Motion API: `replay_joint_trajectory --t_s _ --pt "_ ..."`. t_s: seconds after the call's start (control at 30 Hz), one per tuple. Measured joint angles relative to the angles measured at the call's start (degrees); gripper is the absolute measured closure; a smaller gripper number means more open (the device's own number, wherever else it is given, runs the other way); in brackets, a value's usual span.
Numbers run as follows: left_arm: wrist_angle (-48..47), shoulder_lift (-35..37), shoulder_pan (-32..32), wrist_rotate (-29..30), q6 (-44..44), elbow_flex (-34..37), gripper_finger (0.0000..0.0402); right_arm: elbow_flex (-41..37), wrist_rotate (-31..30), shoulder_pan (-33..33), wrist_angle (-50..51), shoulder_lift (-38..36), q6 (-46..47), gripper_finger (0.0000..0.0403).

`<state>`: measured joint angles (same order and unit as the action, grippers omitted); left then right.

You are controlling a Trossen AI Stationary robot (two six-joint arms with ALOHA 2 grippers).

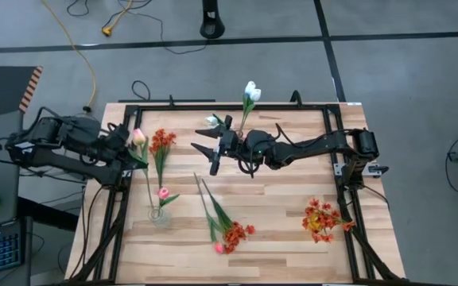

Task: Sort flowers into vase by color
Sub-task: Put left pink flower into the transparent vase

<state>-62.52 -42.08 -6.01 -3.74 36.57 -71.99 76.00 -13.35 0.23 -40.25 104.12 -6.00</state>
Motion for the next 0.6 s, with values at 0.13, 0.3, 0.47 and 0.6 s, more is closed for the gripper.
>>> replay_joint_trajectory --t_s 0.13,0.3,0.47,0.6 --pt "-0.1 -1.6 -3.2 2.5 0.3 0.0 0.0401 0.0 0.0 0.0 0.0 0.0 0.0 0.0182" --pt "-0.1 -4.0 -8.2 6.9 2.7 0.0 0.0401 0.0 0.0 0.0 0.1 0.0 0.0 0.0182" --pt "-0.2 -5.8 -14.4 13.6 6.2 0.0 0.0401 0.0 0.0 0.0 0.1 0.0 0.0 0.0182" --pt "-1.1 -6.8 -19.8 19.6 10.6 0.0 0.0401 0.0 0.0 0.0 0.1 0.0 0.0 0.0182"
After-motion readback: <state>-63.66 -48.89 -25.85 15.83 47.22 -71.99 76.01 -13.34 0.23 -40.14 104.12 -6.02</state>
